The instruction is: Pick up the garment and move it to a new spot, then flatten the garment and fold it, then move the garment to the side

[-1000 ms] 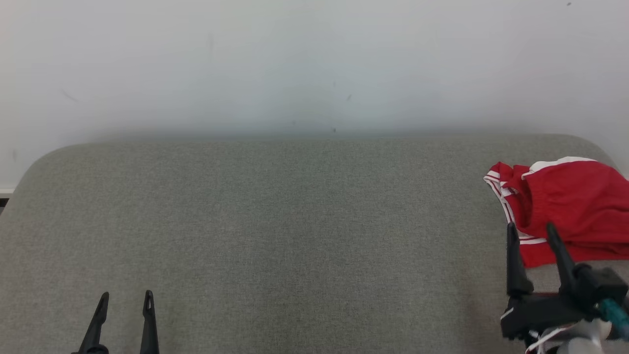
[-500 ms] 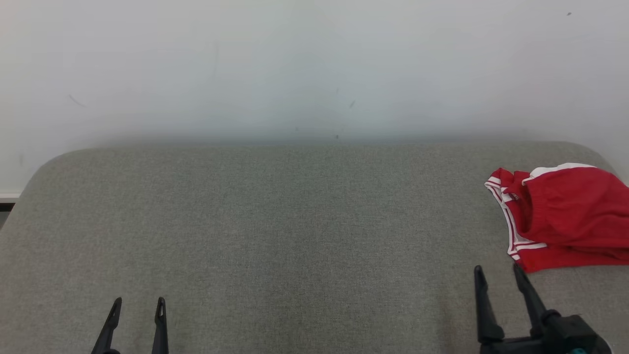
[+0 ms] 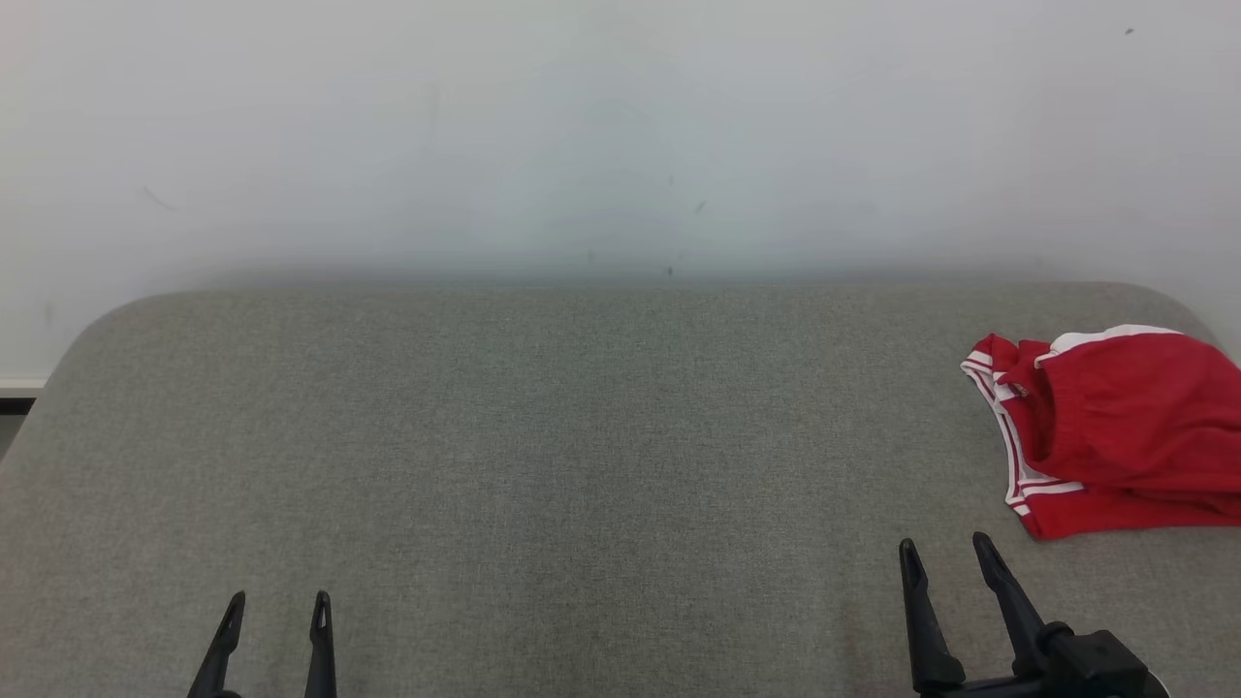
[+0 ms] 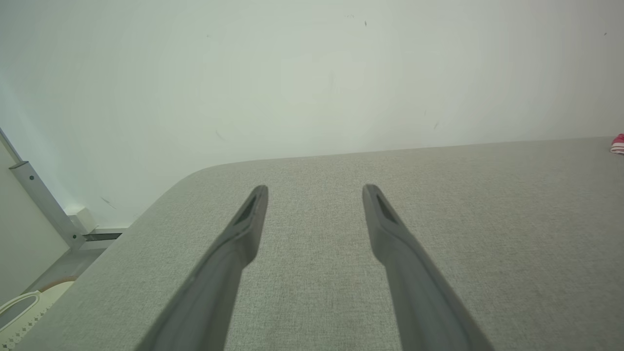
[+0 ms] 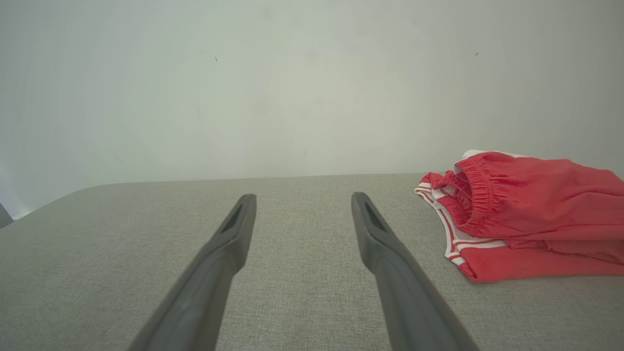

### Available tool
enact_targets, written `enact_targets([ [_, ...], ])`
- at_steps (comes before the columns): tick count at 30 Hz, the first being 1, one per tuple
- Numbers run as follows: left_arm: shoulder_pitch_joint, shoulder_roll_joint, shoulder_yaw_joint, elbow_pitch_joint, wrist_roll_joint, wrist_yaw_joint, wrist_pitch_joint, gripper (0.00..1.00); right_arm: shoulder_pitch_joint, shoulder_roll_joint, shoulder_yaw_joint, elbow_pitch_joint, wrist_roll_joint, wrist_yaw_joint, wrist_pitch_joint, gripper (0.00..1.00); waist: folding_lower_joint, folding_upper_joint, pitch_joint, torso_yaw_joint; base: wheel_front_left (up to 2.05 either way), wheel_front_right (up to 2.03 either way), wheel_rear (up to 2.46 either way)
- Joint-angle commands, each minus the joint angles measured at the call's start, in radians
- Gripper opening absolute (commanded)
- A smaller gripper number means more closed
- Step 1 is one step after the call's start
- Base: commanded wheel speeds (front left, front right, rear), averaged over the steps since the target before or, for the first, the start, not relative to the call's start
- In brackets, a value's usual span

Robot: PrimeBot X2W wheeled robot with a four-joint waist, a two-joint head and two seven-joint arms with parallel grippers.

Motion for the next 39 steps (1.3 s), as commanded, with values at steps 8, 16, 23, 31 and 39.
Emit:
enact_targets([
  [8,-0.005,0.004,-0.003,0.002,-0.008,0.004,-0.006,1.0,0.004,0.0,0.0,0.005,0.006,0.0,0.0,1.0,0.0,0.0,-0.002,-0.004,0.0,0.0,0.0],
  [16,0.011,-0.014,-0.013,0.04,-0.013,0.0,0.007,0.0,0.013,0.001,0.003,0.038,0.005,0.0,0.001,0.0,0.0,0.0,-0.001,-0.006,0.0,0.0,0.0],
  [23,-0.001,-0.026,-0.009,0.045,-0.127,-0.012,0.029,0.0,0.013,-0.006,-0.012,0.034,0.128,0.0,0.031,0.0,0.0,0.0,0.002,-0.006,0.0,0.0,0.0],
  [31,-0.017,-0.042,-0.004,0.043,-0.295,-0.029,0.056,0.0,0.005,-0.015,-0.036,0.026,0.309,0.0,0.079,0.0,0.0,0.0,0.006,-0.008,0.0,0.0,0.0],
  [39,-0.03,-0.055,0.0,0.042,-0.43,-0.043,0.078,0.0,-0.001,-0.021,-0.057,0.019,0.452,0.0,0.119,0.0,0.0,0.0,0.009,-0.009,0.0,0.0,0.0],
])
